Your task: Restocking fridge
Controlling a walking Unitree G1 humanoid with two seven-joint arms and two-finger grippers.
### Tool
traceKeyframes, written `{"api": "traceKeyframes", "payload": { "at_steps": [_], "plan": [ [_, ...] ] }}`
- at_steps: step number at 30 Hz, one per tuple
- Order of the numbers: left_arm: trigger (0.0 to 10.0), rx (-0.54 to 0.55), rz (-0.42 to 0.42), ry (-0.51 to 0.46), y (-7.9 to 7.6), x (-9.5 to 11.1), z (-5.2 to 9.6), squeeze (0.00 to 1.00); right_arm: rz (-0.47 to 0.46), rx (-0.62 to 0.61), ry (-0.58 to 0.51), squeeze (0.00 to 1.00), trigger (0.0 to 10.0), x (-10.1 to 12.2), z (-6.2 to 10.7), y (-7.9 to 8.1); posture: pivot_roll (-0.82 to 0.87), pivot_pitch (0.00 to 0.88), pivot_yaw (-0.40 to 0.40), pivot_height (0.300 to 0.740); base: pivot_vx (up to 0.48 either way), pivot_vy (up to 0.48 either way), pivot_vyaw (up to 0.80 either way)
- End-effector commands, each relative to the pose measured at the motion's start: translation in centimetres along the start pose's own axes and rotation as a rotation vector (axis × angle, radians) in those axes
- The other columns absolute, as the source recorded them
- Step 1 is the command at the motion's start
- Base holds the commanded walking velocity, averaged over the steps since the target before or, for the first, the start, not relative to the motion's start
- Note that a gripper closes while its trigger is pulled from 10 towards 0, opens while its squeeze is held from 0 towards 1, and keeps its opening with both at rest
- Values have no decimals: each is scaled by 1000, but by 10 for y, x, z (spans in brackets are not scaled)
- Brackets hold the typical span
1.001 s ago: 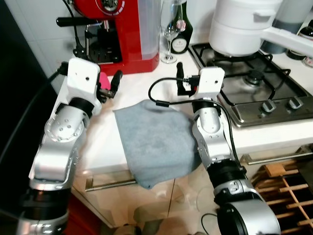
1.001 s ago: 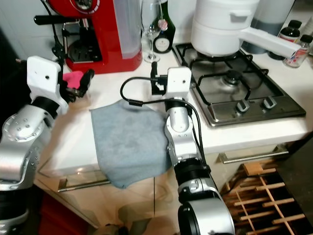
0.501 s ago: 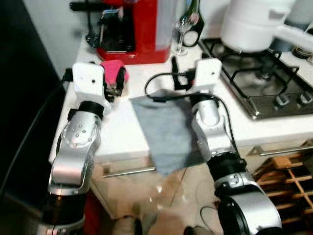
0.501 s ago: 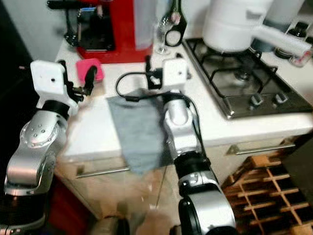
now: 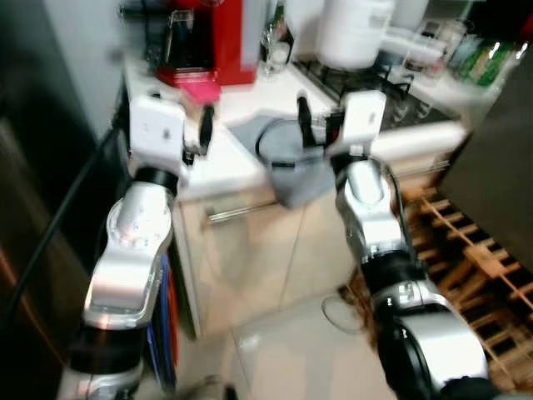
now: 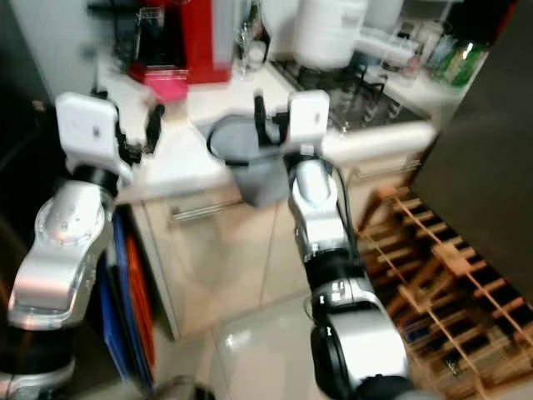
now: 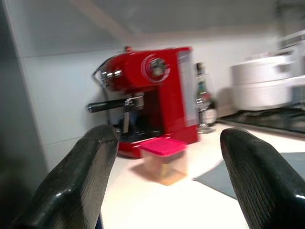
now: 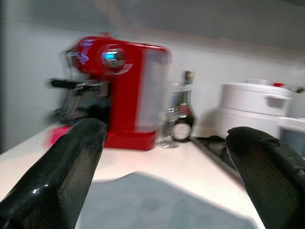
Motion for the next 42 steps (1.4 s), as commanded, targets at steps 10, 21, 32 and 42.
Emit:
{"api": "traceKeyframes", "payload": {
  "at_steps": [10, 21, 32, 42],
  "plan": [
    [10000, 36, -32, 24, 2, -11, -6, 0, -30, 13, 6, 106, 10000, -4, 2, -3, 44, 0, -23, 740, 0, -145, 80],
    [10000, 51, -40, 41, 2, -19, -9, 0, 16, 10, 30, 39, 10000, -10, 5, -2, 33, 0, -36, 740, 0, -459, 0],
    [10000, 300, 91, 231, 46, -63, 19, 0, -31, 19, 110, 35, 10000, -31, 20, 1, 31, 0, -41, 740, 50, -191, 0],
    [10000, 290, -65, 262, 65, -83, 69, 0, 11, -6, 234, 39, 10000, -75, 68, -14, 44, 0, -78, 740, 0, 0, 0]
  ]
}}
Point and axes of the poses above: a point about 5 cm out from each wrist's last joint towards the gripper, its own z axis pointing back from the gripper into the wrist, its own x axis along the axis of the wrist's last joint, y = z × x, the point moved 4 cm from there along -z, pointing out of the wrist towards the gripper, and after that the axes turned 14 degrees about z, right-handed, at the moved point
